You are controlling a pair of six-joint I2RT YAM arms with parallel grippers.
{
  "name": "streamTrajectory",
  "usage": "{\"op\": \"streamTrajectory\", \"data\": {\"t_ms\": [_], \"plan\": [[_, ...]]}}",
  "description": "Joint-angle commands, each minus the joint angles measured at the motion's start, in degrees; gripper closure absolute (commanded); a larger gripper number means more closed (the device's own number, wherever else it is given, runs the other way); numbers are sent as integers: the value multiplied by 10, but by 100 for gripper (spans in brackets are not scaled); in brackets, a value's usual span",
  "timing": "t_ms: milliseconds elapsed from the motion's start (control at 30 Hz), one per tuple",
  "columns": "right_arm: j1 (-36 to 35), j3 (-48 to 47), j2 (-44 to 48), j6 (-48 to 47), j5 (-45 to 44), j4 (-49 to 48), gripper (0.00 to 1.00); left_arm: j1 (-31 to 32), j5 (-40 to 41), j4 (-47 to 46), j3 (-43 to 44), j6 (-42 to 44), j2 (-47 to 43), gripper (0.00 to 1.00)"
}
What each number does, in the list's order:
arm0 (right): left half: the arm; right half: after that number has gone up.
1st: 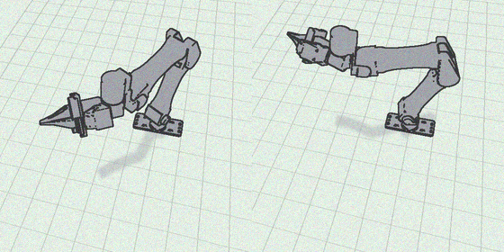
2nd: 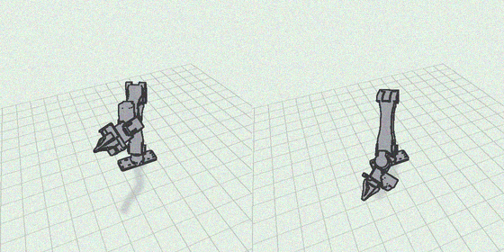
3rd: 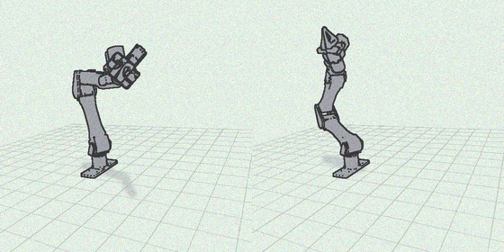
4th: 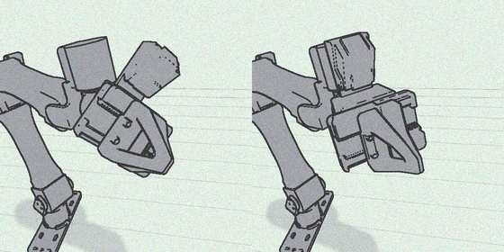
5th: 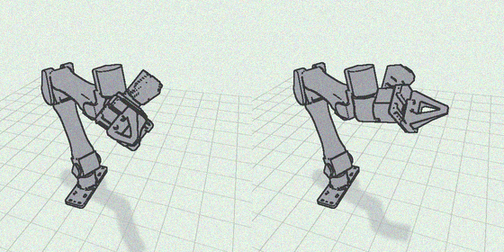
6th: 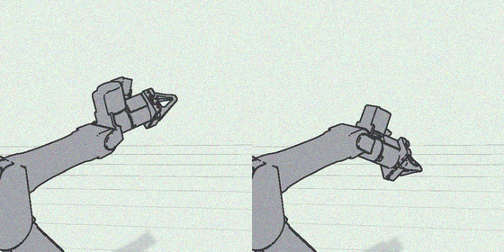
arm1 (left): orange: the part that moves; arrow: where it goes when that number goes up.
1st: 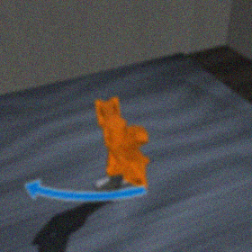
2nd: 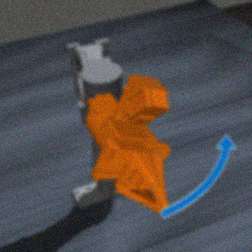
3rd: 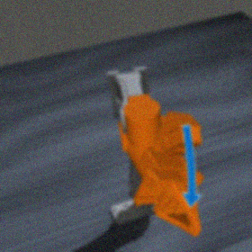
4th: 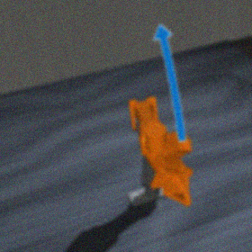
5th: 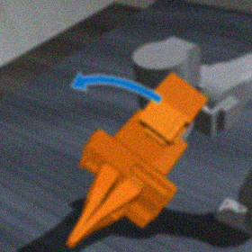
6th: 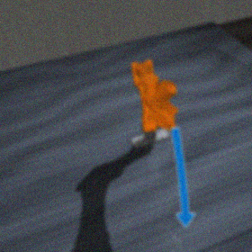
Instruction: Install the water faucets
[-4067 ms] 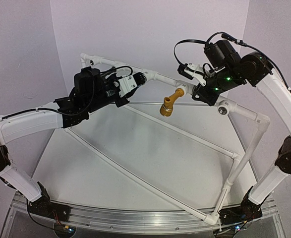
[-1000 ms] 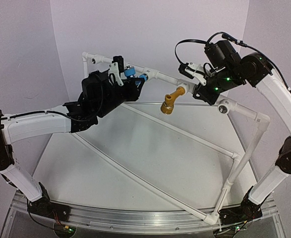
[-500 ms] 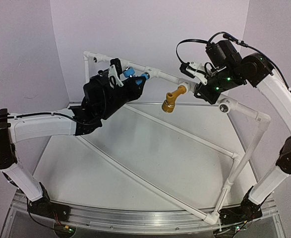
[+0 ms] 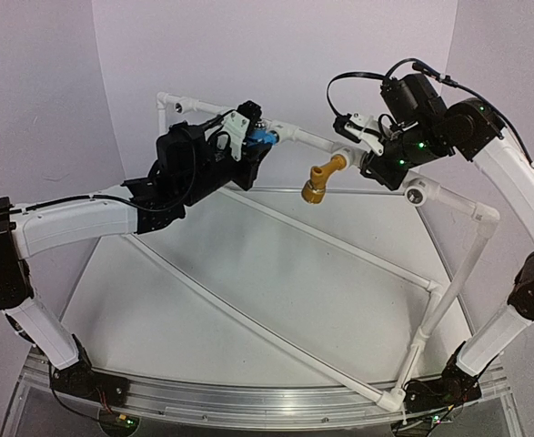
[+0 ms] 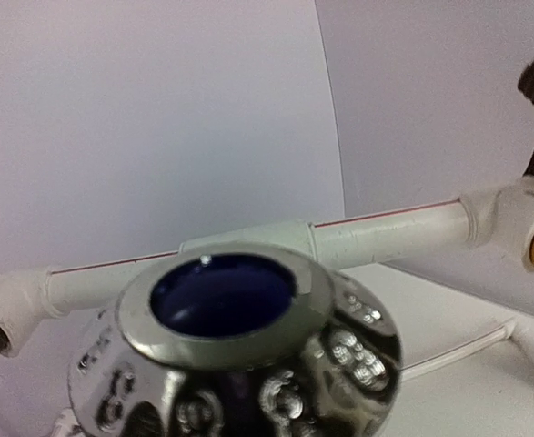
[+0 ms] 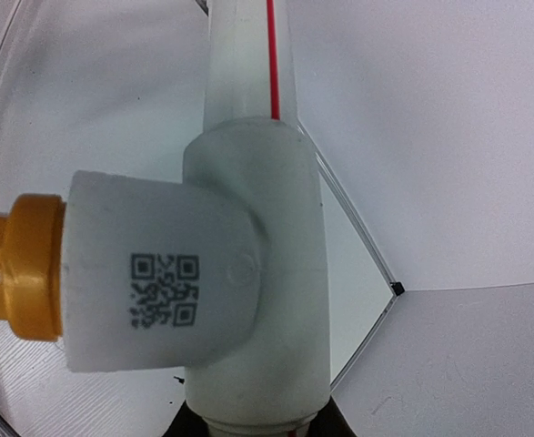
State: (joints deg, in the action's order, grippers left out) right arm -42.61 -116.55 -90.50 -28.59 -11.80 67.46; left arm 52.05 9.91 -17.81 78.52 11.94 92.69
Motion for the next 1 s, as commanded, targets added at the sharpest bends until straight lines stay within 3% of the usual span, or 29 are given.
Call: {"op": "streamTrajectory", "data": {"t_ms": [0,133,200,467,767,967], "plan": [[-36,13,6,48,106,27,100,-3,-26,71,13,273,66,100],[-36,18,8,50,104,26,100,-4,-12,58,-16,392,55,94],[-36,19,8,52,104,26,100,-3,-16,59,-19,408,47,91],[-36,20,4,54,99,22,100,-4,-21,45,-46,380,8,73],[-36,21,-1,55,88,17,100,-4,-6,13,-84,383,-22,69],[-35,19,-3,56,86,17,100,-3,0,5,-90,396,-30,54]]}}
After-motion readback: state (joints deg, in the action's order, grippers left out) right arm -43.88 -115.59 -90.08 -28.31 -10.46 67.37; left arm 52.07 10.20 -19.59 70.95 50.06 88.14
